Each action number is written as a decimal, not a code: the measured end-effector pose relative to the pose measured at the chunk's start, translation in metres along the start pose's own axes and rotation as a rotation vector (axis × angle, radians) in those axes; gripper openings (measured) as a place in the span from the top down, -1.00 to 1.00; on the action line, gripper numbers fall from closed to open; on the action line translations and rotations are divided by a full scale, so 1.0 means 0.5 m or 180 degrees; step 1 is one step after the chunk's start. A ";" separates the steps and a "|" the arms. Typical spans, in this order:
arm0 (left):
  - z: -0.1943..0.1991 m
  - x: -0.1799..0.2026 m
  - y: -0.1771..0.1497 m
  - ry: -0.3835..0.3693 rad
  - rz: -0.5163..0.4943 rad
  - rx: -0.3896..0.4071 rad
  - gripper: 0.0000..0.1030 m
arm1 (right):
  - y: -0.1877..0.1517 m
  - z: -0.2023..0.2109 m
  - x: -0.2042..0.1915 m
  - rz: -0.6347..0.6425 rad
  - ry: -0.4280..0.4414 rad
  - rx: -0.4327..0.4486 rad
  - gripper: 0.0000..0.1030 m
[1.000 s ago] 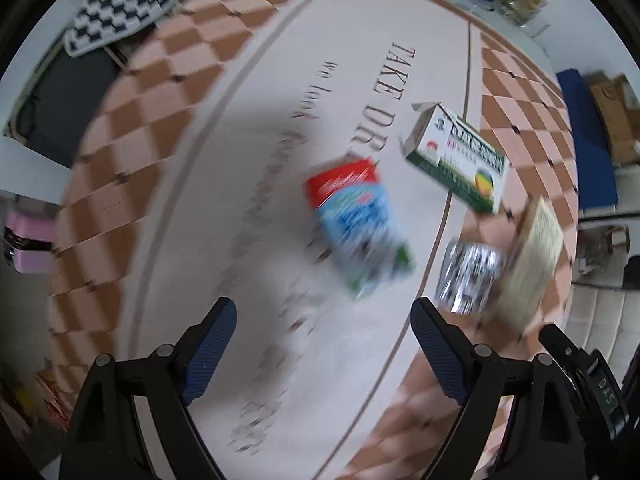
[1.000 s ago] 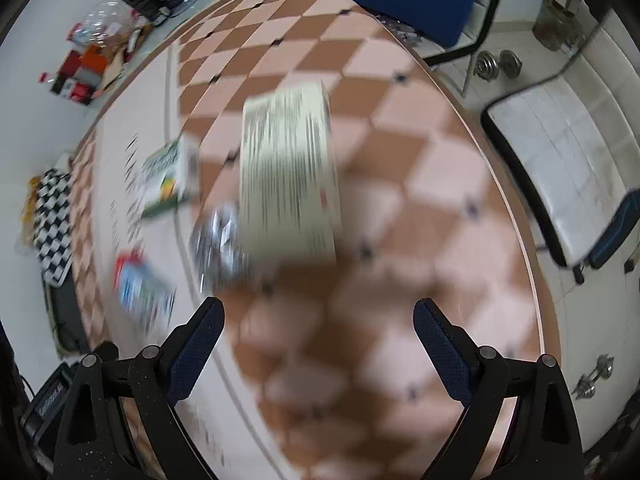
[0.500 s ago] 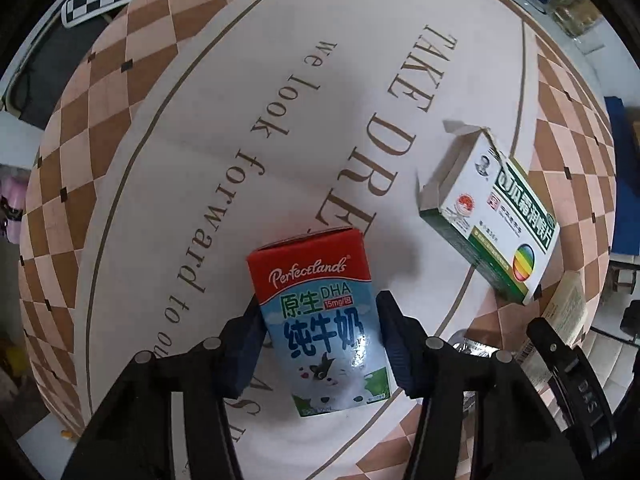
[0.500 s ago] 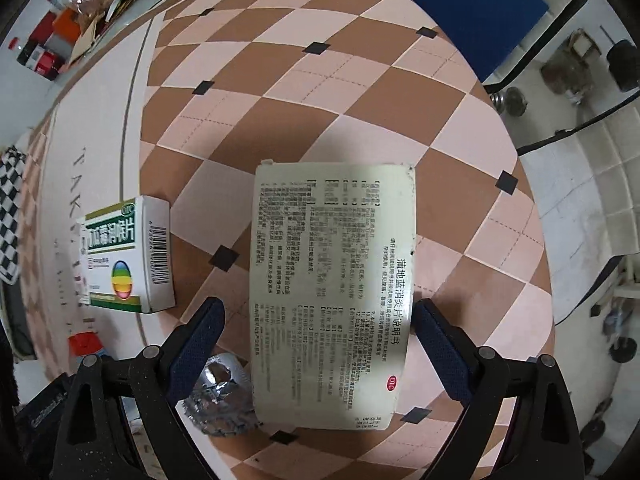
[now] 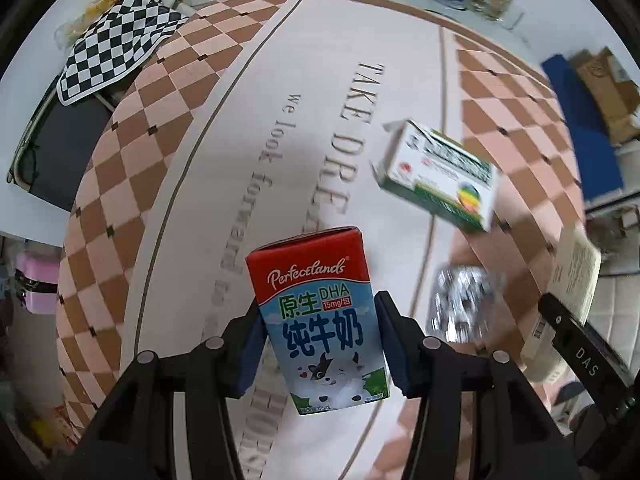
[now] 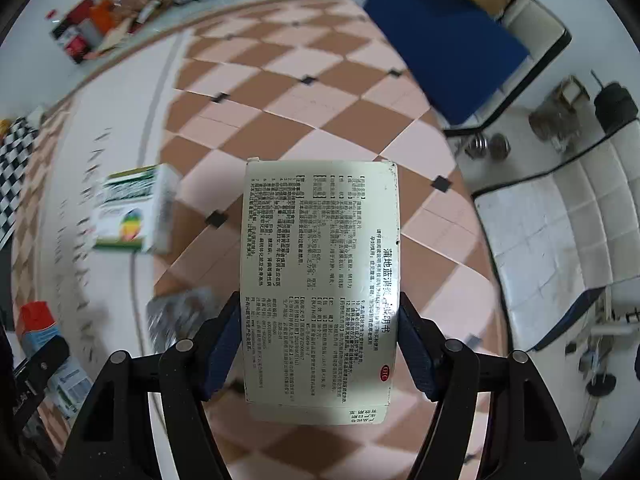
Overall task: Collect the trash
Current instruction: 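Grasp the Perfectlands milk carton with the left tool while the right tool grasps the white medicine box, then carry the milk carton and white box down over the trash bin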
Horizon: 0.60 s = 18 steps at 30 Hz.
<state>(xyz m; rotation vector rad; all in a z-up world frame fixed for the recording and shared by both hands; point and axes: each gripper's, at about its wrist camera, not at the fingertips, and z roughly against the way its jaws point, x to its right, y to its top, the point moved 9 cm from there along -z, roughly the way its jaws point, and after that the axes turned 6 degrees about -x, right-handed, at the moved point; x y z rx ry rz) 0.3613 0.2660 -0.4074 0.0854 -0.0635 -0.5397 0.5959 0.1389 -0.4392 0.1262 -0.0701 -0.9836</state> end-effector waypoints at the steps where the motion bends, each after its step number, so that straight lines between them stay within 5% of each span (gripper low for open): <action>1: 0.011 0.003 -0.018 -0.0020 -0.0037 0.0035 0.06 | -0.018 0.020 -0.001 0.0047 -0.0007 0.0071 -0.42; 9: 0.115 -0.026 -0.142 -0.0145 -0.0368 0.0380 0.07 | -0.211 0.185 -0.035 0.0340 0.0024 0.0516 -0.42; 18: 0.253 -0.162 -0.377 -0.0184 -0.0805 0.0878 0.07 | -0.557 0.351 -0.058 0.0210 0.0183 0.0855 -0.42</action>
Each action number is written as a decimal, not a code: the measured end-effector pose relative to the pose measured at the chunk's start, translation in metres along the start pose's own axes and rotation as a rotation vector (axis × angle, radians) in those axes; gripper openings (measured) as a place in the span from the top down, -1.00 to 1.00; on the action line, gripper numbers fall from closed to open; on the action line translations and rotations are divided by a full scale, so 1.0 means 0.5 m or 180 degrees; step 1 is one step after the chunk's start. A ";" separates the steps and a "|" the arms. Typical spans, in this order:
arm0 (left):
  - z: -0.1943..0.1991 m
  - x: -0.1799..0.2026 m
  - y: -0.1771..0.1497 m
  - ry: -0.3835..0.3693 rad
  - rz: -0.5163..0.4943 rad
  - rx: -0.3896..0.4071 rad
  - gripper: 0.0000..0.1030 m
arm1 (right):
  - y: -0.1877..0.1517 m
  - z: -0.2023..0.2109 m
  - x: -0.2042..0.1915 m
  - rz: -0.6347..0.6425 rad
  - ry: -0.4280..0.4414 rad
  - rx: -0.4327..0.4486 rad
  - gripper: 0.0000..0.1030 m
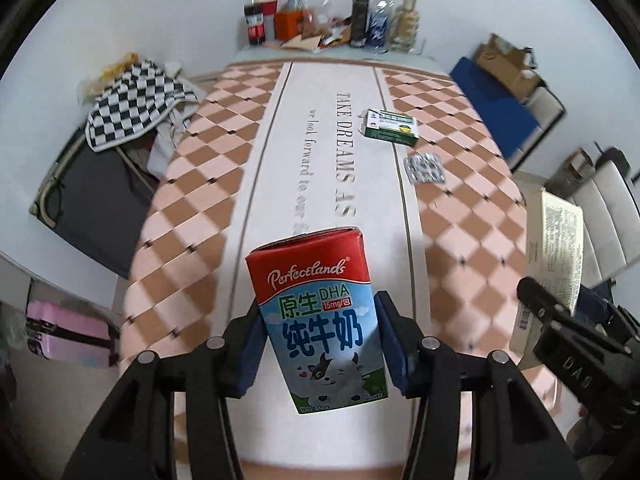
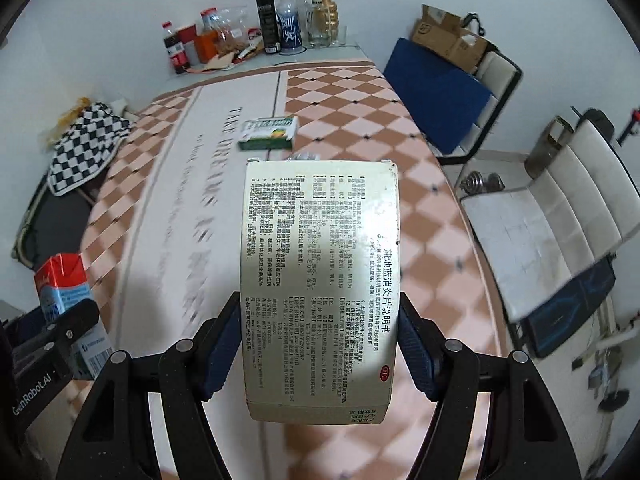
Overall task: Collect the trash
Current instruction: 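Carry the milk carton and white box down over the trash bin, then open both tools to drop the carton and box into the bin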
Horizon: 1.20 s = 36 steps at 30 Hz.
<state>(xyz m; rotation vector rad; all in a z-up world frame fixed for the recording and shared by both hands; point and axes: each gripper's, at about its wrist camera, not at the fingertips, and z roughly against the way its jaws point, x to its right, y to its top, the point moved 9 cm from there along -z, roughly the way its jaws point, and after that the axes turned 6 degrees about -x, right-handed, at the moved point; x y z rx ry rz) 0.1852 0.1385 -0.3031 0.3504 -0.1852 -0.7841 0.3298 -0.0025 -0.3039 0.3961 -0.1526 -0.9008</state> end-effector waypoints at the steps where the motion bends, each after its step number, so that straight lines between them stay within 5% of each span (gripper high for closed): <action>1: 0.012 -0.004 -0.019 -0.0013 -0.0038 0.0016 0.07 | -0.044 0.024 -0.009 -0.0020 -0.0005 0.0021 -0.42; 9: 0.078 -0.026 -0.204 -0.0185 -0.0175 -0.0087 0.07 | -0.329 0.130 -0.036 -0.0202 0.0105 -0.0084 -0.42; 17: 0.008 -0.038 -0.426 -0.0392 0.0007 -0.0686 0.07 | -0.562 0.111 -0.018 -0.0226 0.0368 -0.0531 -0.42; 25: -0.268 -0.041 -0.650 -0.0531 0.0397 -0.1522 0.06 | -0.845 -0.121 0.034 -0.0277 0.0550 -0.1394 -0.42; 30: -0.468 -0.027 -0.711 -0.0745 0.0628 -0.1819 0.04 | -0.965 -0.331 0.051 -0.0321 0.0547 -0.1722 -0.42; 36: -0.706 -0.038 -0.738 -0.0849 0.0842 -0.2029 -0.01 | -1.029 -0.559 0.046 -0.0407 0.0620 -0.1926 -0.42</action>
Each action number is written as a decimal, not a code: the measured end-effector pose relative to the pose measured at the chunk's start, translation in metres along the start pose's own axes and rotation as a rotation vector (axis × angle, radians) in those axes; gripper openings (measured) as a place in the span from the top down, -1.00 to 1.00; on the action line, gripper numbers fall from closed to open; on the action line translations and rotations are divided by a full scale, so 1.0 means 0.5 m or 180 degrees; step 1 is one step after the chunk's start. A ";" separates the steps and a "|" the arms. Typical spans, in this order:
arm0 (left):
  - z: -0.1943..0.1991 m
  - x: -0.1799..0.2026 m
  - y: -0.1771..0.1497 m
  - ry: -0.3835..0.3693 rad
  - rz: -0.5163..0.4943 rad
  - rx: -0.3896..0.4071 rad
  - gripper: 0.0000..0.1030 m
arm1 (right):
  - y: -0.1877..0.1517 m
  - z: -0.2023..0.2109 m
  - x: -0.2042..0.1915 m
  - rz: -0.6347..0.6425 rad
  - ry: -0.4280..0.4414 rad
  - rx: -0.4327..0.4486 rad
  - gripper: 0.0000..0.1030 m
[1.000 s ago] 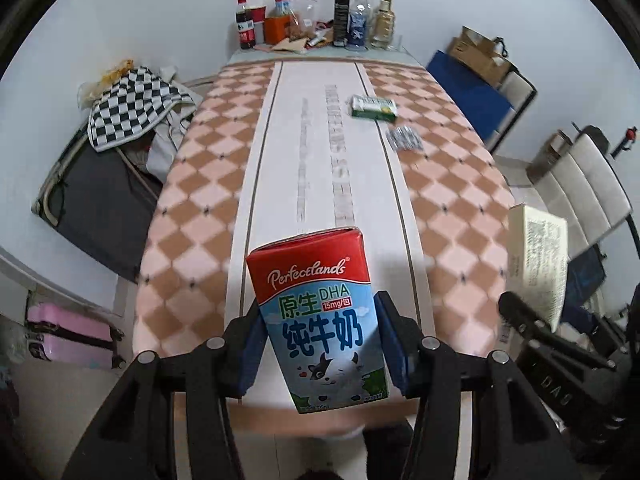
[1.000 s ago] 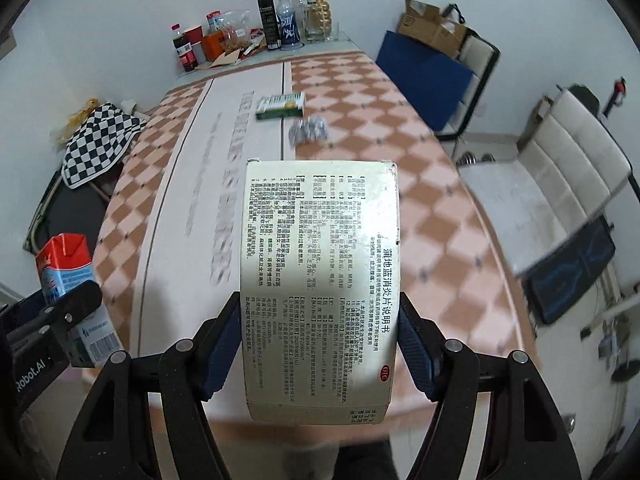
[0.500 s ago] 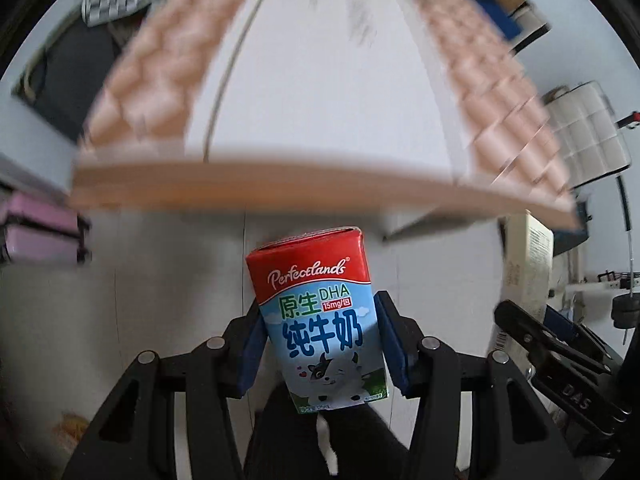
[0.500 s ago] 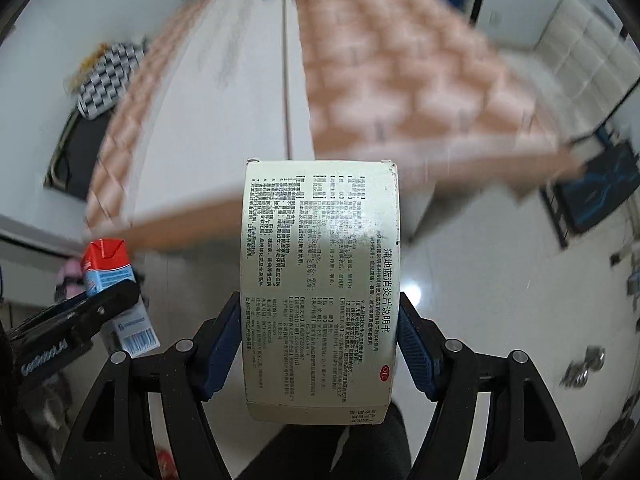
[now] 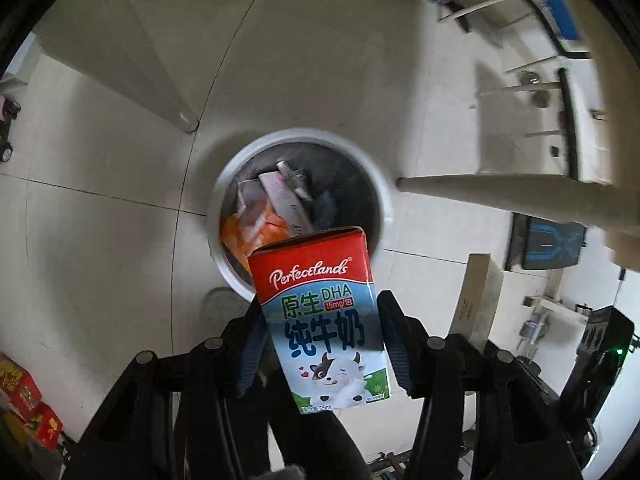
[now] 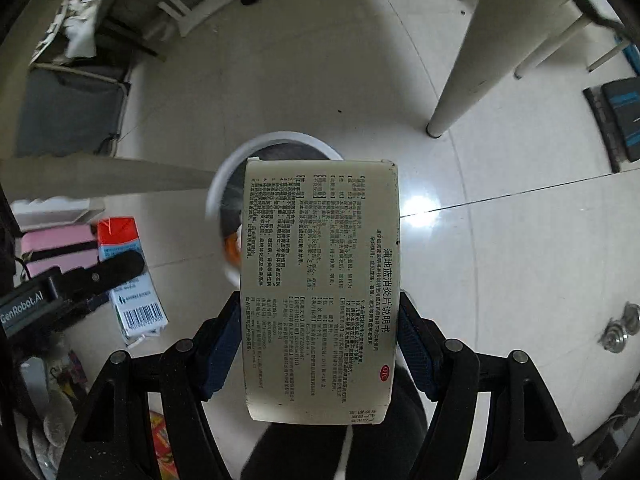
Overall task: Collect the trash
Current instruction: 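Open both tools to drop the carton and box into the bin, then raise both open tools back up toward the table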
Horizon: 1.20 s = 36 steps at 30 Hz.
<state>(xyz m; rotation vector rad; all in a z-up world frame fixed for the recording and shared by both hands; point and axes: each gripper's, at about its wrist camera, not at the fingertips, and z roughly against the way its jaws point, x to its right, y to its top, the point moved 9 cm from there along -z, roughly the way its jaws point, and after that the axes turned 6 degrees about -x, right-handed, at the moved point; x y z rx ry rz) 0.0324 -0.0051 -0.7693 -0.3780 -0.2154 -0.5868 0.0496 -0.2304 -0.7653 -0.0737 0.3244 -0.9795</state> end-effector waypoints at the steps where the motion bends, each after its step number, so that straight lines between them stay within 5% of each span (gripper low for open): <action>1: -0.018 -0.012 0.007 0.0031 -0.0001 -0.0009 -0.04 | 0.014 -0.040 0.004 0.0011 0.0025 -0.0042 -0.43; 5: -0.057 -0.057 0.033 0.0116 0.0032 0.0003 -0.63 | 0.069 -0.150 0.014 -0.0047 0.0117 -0.0122 -0.43; 10: -0.050 -0.112 0.026 0.0397 0.0065 0.0134 -0.70 | 0.127 -0.240 -0.016 -0.0036 0.0254 -0.0220 -0.52; 12: -0.040 -0.130 0.021 0.0543 0.0061 0.0250 -0.70 | 0.132 -0.256 -0.016 -0.0027 0.0268 -0.0237 -0.96; 14: -0.025 -0.150 0.013 0.0791 0.0027 0.0406 -0.70 | 0.128 -0.259 -0.013 -0.0045 0.0228 -0.0229 -0.97; 26: 0.028 -0.111 -0.073 0.1251 -0.0206 0.0352 -0.70 | 0.053 -0.149 0.004 0.0299 -0.0570 -0.0097 -0.97; 36: 0.123 -0.061 -0.138 0.1228 -0.0256 0.0377 -0.70 | -0.008 0.011 -0.035 0.0331 -0.0636 0.0065 -0.97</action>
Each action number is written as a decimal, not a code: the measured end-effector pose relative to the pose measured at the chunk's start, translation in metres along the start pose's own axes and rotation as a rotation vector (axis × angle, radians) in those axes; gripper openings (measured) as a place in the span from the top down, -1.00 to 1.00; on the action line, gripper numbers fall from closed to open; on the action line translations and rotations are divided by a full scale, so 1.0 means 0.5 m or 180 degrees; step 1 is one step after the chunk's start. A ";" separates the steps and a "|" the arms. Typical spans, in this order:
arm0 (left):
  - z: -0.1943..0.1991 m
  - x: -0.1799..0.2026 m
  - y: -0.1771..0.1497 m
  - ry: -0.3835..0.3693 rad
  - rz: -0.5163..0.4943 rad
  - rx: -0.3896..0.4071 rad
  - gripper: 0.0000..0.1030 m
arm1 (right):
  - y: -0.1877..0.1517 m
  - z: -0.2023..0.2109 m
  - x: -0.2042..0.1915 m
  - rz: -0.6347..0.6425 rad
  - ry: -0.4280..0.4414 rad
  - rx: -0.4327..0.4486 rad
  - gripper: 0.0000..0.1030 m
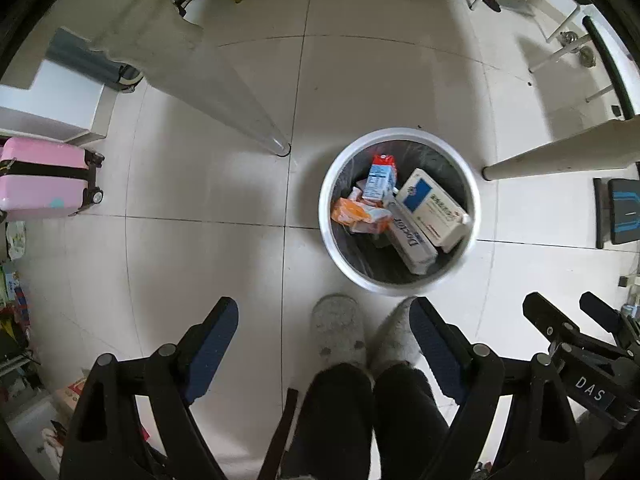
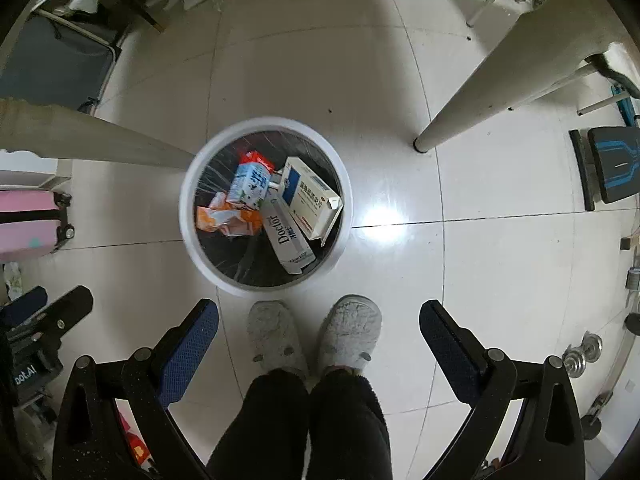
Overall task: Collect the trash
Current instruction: 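Raise both open tools back up toward the table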
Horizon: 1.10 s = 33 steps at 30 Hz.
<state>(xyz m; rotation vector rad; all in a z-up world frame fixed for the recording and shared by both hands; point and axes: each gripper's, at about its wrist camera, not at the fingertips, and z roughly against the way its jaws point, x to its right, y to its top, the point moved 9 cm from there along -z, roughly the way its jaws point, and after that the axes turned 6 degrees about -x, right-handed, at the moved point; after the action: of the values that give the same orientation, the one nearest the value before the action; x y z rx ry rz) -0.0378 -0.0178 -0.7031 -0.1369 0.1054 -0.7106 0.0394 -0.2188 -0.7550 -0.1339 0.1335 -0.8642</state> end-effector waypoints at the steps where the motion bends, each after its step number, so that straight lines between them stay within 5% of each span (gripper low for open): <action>1: 0.009 0.001 -0.003 0.0001 0.0005 0.0008 -0.70 | -0.005 0.020 0.000 -0.0001 -0.0008 0.0019 -0.97; 16: 0.344 -0.016 -0.086 -0.0075 -0.0175 0.0281 -0.70 | -0.101 0.417 -0.035 0.0036 0.0047 0.0296 -0.97; 23: 0.514 -0.050 -0.061 -0.0028 -0.0096 0.0608 -0.70 | -0.116 0.623 -0.069 -0.0110 0.0220 0.0462 -0.97; 27: 0.585 -0.060 0.012 0.0012 0.0009 0.0836 -0.70 | -0.060 0.723 -0.075 -0.0270 0.0406 0.0639 -0.97; 33: 0.664 -0.058 0.171 0.0089 0.0245 0.0966 -0.70 | 0.128 0.850 -0.036 -0.0500 0.0583 0.0826 -0.97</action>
<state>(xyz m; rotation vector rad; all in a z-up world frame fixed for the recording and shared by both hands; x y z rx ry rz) 0.0428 0.0948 -0.3880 0.1668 0.0285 -0.6440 0.1482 -0.1375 -0.3472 0.1804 0.1822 -1.0421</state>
